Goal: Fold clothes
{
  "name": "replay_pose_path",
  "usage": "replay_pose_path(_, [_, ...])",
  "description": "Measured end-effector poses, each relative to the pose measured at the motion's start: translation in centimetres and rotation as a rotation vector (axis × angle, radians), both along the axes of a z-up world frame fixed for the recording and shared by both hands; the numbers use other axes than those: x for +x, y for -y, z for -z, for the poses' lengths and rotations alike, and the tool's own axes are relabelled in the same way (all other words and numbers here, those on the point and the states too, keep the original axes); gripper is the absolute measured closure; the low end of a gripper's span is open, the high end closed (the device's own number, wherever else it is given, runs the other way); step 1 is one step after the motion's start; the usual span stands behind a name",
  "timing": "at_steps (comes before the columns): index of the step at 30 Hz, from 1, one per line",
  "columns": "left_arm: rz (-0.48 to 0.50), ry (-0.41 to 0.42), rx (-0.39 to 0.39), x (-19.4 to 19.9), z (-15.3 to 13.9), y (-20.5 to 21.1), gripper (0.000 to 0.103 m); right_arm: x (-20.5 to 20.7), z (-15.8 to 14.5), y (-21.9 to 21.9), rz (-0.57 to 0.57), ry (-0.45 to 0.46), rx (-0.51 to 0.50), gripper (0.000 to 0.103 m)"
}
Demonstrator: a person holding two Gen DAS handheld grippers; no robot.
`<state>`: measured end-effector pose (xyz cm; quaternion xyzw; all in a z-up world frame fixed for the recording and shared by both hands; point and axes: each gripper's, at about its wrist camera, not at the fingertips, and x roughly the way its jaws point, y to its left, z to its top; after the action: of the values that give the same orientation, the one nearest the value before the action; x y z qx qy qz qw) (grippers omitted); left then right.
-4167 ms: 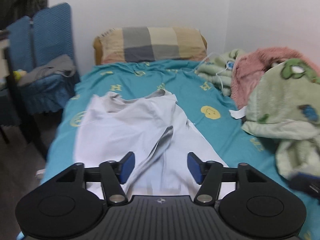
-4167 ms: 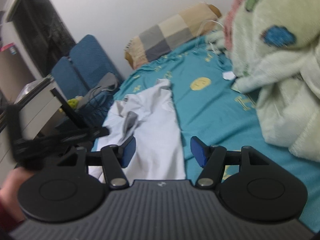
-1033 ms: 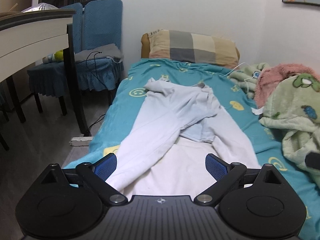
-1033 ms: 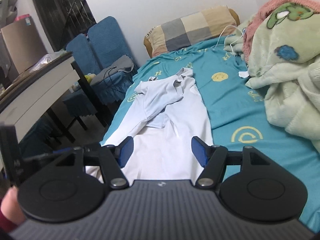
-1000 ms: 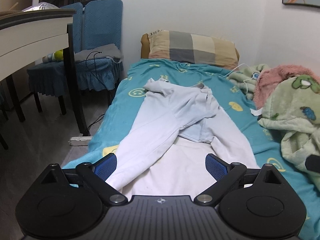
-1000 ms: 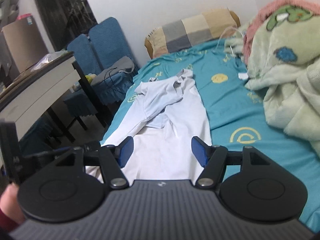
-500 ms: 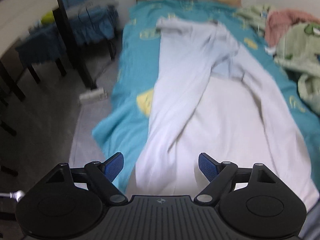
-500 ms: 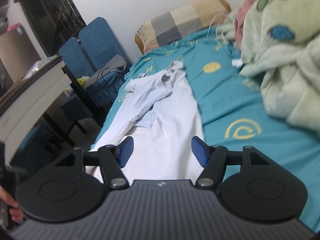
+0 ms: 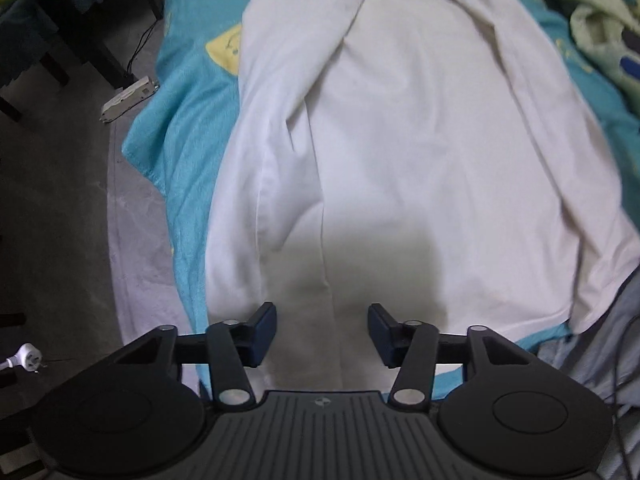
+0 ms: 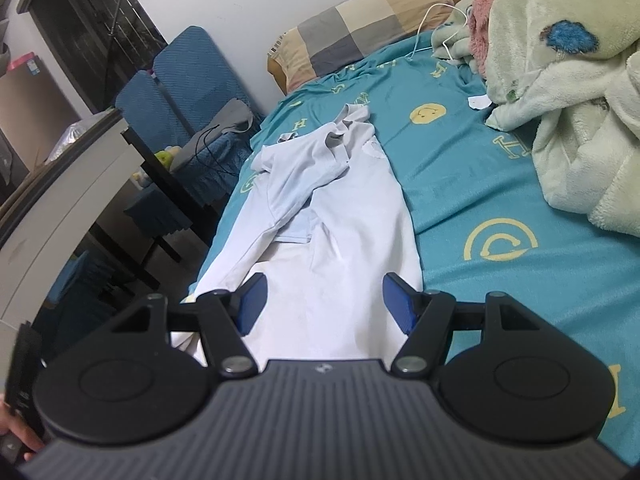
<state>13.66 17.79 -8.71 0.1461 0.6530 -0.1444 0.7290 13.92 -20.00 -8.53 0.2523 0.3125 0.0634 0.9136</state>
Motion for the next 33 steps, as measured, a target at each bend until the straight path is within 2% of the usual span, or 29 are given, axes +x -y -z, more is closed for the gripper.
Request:
replay_pose_path(1, [0.005,-0.005,0.021,0.0,0.2,0.0,0.08,0.0,0.1,0.1,0.002,-0.004,0.004,0.037])
replay_pose_path(2, [0.01,-0.005,0.031,-0.1,0.2,0.1,0.095,0.0,0.1,0.2,0.004,-0.009,0.007,0.037])
replay_pose_path(4, [0.023,0.011,0.03,-0.4,-0.3,0.1,0.101,0.0,0.3,0.3,0.009,-0.019,0.014,0.037])
replay_pose_path(7, [0.049,0.06,0.023,-1.5,-2.3,0.4,0.102,0.1,0.3,0.5,0.013,-0.022,0.025,0.037])
replay_pose_path(12, [0.066,0.149,-0.03,-3.7,-7.5,2.7,0.102,0.2,0.2,0.7,0.012,-0.019,0.023,0.037])
replay_pose_path(14, [0.074,0.18,-0.069,-4.5,-9.5,4.0,0.102,0.1,0.2,0.8,0.012,-0.022,0.022,0.037])
replay_pose_path(22, [0.135,0.223,-0.279,-8.4,-14.2,11.9,0.102,-0.5,-0.1,2.5,0.043,-0.032,0.033,0.037])
replay_pose_path(23, [0.145,0.224,-0.299,-9.0,-14.1,13.1,0.102,-0.5,-0.1,2.8,0.047,-0.034,0.037,0.037])
replay_pose_path(26, [0.156,0.183,-0.336,-9.7,-10.5,15.4,0.102,-0.5,-0.1,3.3,0.052,-0.04,0.047,0.037])
replay_pose_path(30, [0.105,0.095,-0.369,-9.0,-4.2,15.4,0.103,-0.6,0.5,3.6,0.037,-0.076,0.042,0.037])
replay_pose_path(33, [0.051,0.049,-0.363,-8.4,-1.0,14.8,0.102,-0.6,1.0,3.8,0.026,-0.11,0.038,0.037])
